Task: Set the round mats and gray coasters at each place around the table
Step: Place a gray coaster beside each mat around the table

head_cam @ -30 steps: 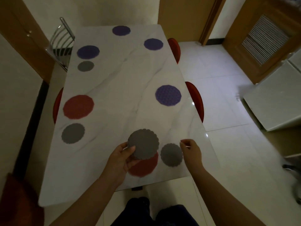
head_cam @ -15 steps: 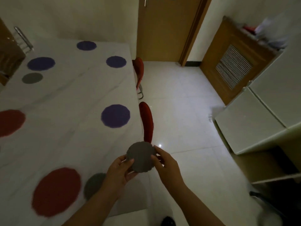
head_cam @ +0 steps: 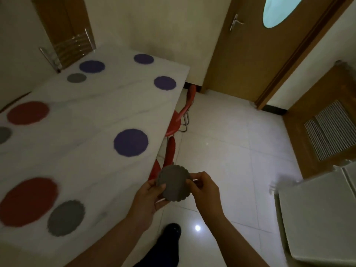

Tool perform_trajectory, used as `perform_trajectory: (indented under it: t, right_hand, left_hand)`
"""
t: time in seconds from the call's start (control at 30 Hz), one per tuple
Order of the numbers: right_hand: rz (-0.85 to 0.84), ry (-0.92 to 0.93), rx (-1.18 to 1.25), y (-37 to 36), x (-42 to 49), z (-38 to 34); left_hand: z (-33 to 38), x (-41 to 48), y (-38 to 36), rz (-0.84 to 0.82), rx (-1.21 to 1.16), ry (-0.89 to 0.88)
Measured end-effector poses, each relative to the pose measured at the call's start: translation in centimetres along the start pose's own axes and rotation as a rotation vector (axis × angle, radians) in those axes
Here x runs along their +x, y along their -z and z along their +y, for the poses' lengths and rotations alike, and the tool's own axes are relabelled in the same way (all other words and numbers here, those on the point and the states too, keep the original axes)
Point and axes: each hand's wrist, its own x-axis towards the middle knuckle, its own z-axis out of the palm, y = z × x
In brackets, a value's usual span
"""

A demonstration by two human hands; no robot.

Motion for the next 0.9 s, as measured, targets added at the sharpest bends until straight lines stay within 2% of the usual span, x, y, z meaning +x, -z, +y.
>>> perform_trajectory:
  t: [0.33, 0.5, 0.7, 0.9]
  right_hand:
    - [-0.133, 0.07, -0.067, 2.6, 18.2, 0.5]
    - [-0.245, 0.15, -0.051, 1.3, 25.6, -1.5]
    - [-0.495, 0.197, -0.066, -3.2, 31.6, -3.6]
    - [-0.738, 0.153, -0.029, -8.0, 37.7, -6.0]
  left_hand:
    - [3.7, 12.3, -7.2, 0.122, 0.042, -0.089]
    - [6.8, 15.4, -8.4, 0.249, -0.108, -0.165]
    - [8.3, 16.5, -7.1, 0.502, -0.293, -0.279]
    - [8.7, 16.8, -6.4, 0.764, -0.557, -0.418]
